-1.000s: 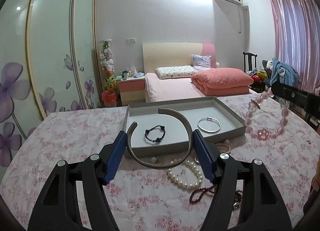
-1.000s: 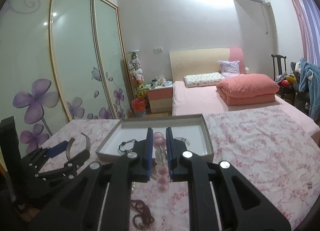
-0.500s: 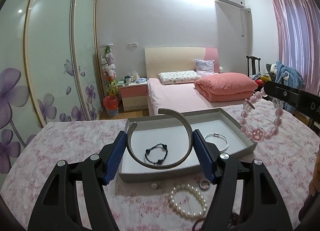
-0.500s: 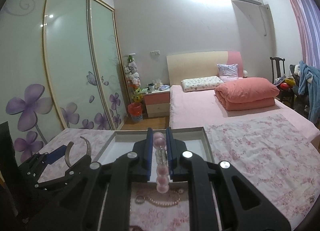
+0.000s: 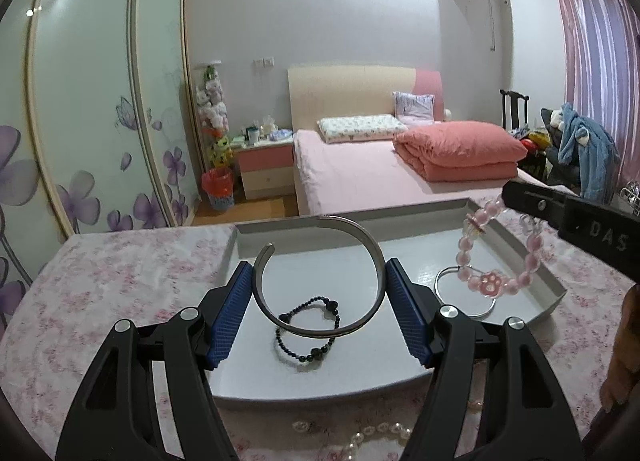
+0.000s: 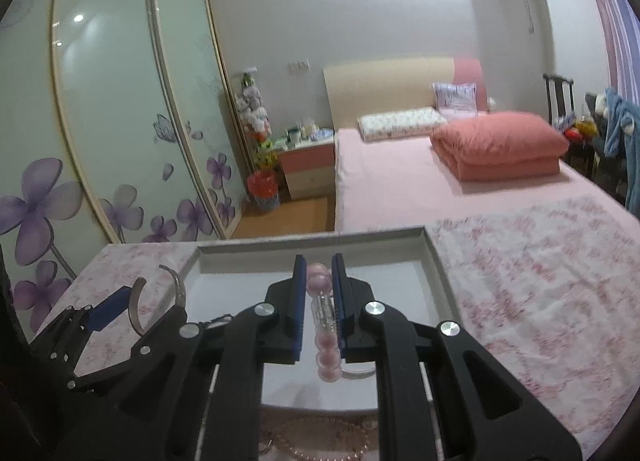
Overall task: Organize jewelry
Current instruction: 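Lower the cuff and pink bracelet into the gray tray and open both grippers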
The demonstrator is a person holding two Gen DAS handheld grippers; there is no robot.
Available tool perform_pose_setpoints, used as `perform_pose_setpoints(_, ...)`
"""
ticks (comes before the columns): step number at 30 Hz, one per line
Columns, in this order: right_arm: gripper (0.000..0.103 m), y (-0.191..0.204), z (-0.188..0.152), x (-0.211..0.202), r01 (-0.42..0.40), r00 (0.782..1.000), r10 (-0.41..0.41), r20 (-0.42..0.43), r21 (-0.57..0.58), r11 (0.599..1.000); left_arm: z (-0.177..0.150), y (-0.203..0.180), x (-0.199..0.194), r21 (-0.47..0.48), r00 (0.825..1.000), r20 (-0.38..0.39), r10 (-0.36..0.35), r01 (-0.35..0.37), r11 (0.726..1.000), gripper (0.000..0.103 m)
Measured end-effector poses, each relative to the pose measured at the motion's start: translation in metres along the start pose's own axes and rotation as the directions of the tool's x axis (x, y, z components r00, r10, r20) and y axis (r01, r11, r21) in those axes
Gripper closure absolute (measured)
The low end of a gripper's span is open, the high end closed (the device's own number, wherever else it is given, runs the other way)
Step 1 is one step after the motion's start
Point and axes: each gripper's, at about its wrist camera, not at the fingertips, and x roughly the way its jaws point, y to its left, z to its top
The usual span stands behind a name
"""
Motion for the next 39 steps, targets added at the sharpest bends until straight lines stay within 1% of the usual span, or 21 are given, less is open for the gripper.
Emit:
perform_pose_setpoints(4, 0.09, -0.009, -0.008, 0.026, -0.002, 0.998, 0.004, -0.059, 0.036, 0.999, -0.001, -0.002, 0.01, 0.002, 1.0, -0.026, -0.004, 0.004, 1.0, 0.036)
perform_pose_setpoints(8, 0.088, -0.016, -0.014, 0.036, 0.002, 0.996, 0.004, -0.088, 0.068, 0.998, -0.003, -0.001, 0.018, 0.001, 0.999, -0.052, -0.012, 0.012, 1.0, 0.035)
perform_pose_setpoints(9, 0.088, -0.018, -0.015, 0.037, 0.004, 0.996, 0.003, -0.088, 0.077, 0.997, -0.003, -0.001, 0.02, -0.002, 0.998, -0.06, -0.013, 0.013, 1.0, 0.035)
perform_pose_setpoints(10, 0.081, -0.02, -0.015, 0.037, 0.007, 0.996, 0.001, -0.089, 0.084, 0.996, -0.003, 0.0, 0.023, -0.004, 0.998, -0.066, -0.014, 0.014, 1.0, 0.035)
perform_pose_setpoints(12, 0.073, -0.022, -0.015, 0.035, 0.011, 0.997, -0.004, -0.082, 0.092, 0.996, -0.004, 0.001, 0.023, -0.008, 0.998, -0.067, -0.012, 0.011, 1.0, 0.035)
perform_pose_setpoints(19, 0.072, -0.027, -0.011, 0.015, 0.01, 0.999, -0.004, -0.05, 0.107, 0.994, 0.004, 0.012, 0.017, -0.027, 0.999, -0.042, 0.009, -0.01, 1.0, 0.035)
perform_pose_setpoints(24, 0.072, -0.026, -0.014, -0.009, 0.008, 0.999, -0.005, -0.04, 0.08, 0.997, 0.005, 0.029, -0.005, -0.04, 0.999, -0.01, 0.034, -0.035, 0.999, 0.035)
perform_pose_setpoints(29, 0.072, -0.026, -0.022, -0.029, 0.004, 0.998, -0.001, -0.055, 0.061, 0.998, -0.004, 0.046, -0.032, -0.057, 0.999, 0.0, 0.042, -0.042, 0.997, 0.034)
perform_pose_setpoints(32, 0.072, -0.029, -0.032, -0.038, 0.013, 0.996, -0.009, -0.084, 0.049, 0.999, -0.014, 0.052, -0.048, -0.065, 0.999, -0.005, 0.041, -0.042, 0.997, 0.03)
perform_pose_setpoints(35, 0.072, -0.034, -0.045, -0.041, 0.031, 0.991, -0.025, -0.131, 0.041, 0.999, -0.026, 0.06, -0.061, -0.067, 0.999, -0.021, 0.045, -0.047, 0.997, 0.029)
perform_pose_setpoints(39, 0.072, -0.041, -0.065, -0.035, 0.046, 0.977, -0.036, -0.209, 0.042, 0.998, -0.041, 0.068, -0.068, -0.083, 0.997, -0.062, 0.045, -0.05, 0.995, 0.029)
